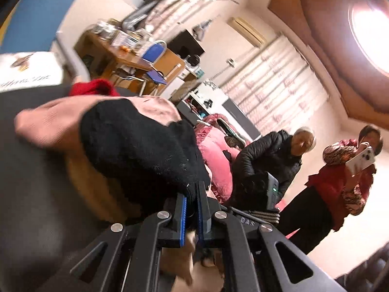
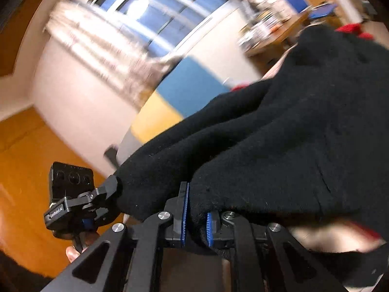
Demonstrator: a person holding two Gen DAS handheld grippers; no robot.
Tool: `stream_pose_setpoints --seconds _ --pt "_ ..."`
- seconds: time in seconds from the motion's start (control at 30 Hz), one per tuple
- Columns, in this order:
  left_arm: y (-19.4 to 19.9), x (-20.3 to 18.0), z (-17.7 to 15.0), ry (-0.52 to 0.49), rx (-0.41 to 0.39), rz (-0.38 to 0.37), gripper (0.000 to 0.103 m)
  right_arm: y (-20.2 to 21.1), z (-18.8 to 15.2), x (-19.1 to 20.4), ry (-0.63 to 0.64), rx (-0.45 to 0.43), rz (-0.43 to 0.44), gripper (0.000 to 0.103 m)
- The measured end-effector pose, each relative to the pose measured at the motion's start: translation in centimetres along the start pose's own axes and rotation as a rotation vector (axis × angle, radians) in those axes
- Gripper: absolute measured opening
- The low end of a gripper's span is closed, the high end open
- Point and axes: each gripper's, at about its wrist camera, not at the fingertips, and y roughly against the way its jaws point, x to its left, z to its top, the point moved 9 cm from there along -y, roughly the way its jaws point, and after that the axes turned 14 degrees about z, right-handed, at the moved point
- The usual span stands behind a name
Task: Fold clothes
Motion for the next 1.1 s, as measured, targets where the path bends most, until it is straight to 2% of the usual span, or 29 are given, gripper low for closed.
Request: stream_pose_setpoints --seconds 0.13,0.23,0.4,0.47,0.53,0.63,0.73,0.77,0.8,0.87,0.93,0.97,1.0,1.03,1.07,1.1 --pt "6.9 3.9 -3.3 0.131 -0.050 0.035 0.003 -4.8 -4.1 4.0 -0.001 0.099 0.094 0.013" --pt "12.1 6.5 -5.5 0.202 -0.123 0.050 0.003 -8.9 -7.2 7.5 0.009 0.176 0.168 0.013" --pt "19.4 8.5 -7.2 0.215 -0.263 0.127 0.003 -17.9 -9.2 15.7 0.042 0.301 0.353 0.013" --pt "22.3 9.1 -7.5 0.219 -0.321 0.151 0.003 -20.1 -10.3 18.6 0.052 0.334 0.433 0.013" --pt "26.6 9.3 -7.3 0.226 -0.400 0.157 0.003 -23.2 -10.7 22.2 0.064 0.364 0.527 0.015" --pt "33.3 7.3 -7.0 0.189 -0.532 0.152 0.003 -24.8 -11.0 27.4 0.074 0.382 0.679 0.015" --pt "38.2 5.7 -6.7 0.156 -0.616 0.155 0.003 -24.0 -13.6 32.4 0.069 0.399 0.829 0.015" --pt "39.2 6.0 -6.5 0.161 -0.627 0.173 0.003 -23.4 -14.8 33.5 0.065 0.399 0.853 0.015" --pt "40.2 6.5 -6.3 0.169 -0.636 0.193 0.003 -23.1 -15.5 34.1 0.062 0.400 0.860 0.015" --pt "41.4 8.3 -5.3 0.202 -0.650 0.245 0.003 -24.0 -15.4 33.0 0.065 0.400 0.793 0.015" --pt "41.1 10.8 -4.1 0.265 -0.646 0.321 0.003 -24.9 -15.2 31.9 0.067 0.401 0.726 0.017" --pt "40.5 12.4 -3.9 0.307 -0.637 0.357 0.008 -25.2 -15.1 30.8 0.071 0.395 0.673 0.024" --pt "39.9 13.9 -3.8 0.351 -0.628 0.392 0.010 -25.2 -14.8 28.7 0.082 0.376 0.575 0.032" --pt "38.9 15.4 -4.2 0.389 -0.616 0.417 0.015 -25.3 -14.5 26.4 0.074 0.363 0.489 0.053" --pt "38.3 16.8 -4.8 0.422 -0.599 0.438 0.015 -25.9 -14.0 23.8 0.024 0.365 0.432 0.078" --pt "37.7 18.2 -5.8 0.460 -0.573 0.470 0.016 -26.4 -13.5 21.3 -0.026 0.366 0.375 0.086"
